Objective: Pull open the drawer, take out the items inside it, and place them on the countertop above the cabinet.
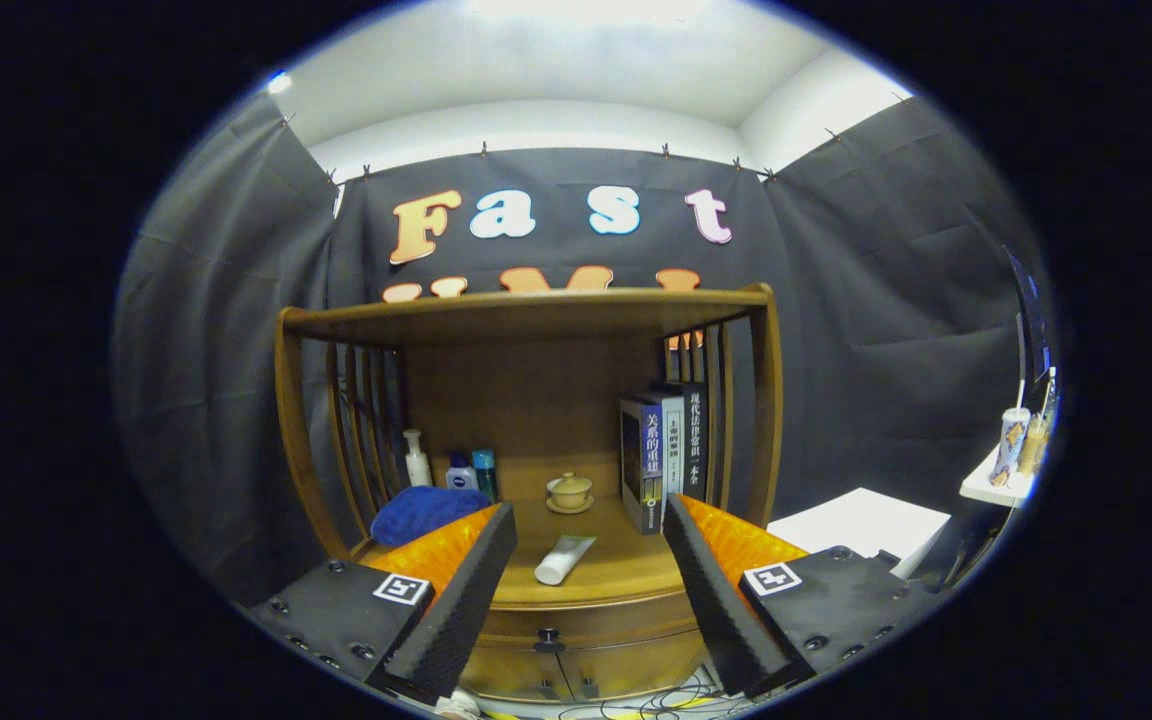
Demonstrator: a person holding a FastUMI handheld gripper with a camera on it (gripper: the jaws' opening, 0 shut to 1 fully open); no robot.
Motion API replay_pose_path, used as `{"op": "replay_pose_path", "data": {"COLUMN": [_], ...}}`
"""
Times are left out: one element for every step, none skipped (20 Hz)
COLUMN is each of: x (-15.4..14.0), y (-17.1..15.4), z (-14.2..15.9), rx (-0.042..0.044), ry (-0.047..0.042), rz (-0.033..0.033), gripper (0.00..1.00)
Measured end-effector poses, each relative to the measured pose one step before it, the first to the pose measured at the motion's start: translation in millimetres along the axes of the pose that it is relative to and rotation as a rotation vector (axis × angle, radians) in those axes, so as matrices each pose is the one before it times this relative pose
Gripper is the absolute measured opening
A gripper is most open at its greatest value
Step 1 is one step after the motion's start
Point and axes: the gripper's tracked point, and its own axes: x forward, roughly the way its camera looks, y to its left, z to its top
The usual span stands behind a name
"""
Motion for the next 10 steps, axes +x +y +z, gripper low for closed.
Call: {"op": "replay_pose_path", "data": {"x": [-4.6,-3.31,-3.04,-3.55,-1.38,-0.02,-0.65,-0.61,-0.01,-0.21], "y": [-0.28,-2.04,-1.42,-0.33,0.87,0.84,1.1,1.59,1.58,1.67], "z": [3.44,2.13,0.68,4.82,0.17,-2.02,-2.09,-0.6,-0.76,-1.59], "rx": [0.0078,0.00258,-0.00001,-0.00025,-0.00472,-0.00995,-0.01091,-0.00972,-0.00782,-0.00467], "ry": [-0.0082,-0.00397,-0.00036,-0.00337,-0.00003,0.00191,0.00252,-0.00002,0.00115,0.00239], "rz": [0.00056,-0.00337,-0.00642,-0.00288,0.00046,0.00196,0.00259,0.00194,0.00291,0.00322], "gripper": [0.98,0.98,0.98,0.98,0.98,0.98,0.98,0.98,0.98,0.98]}}
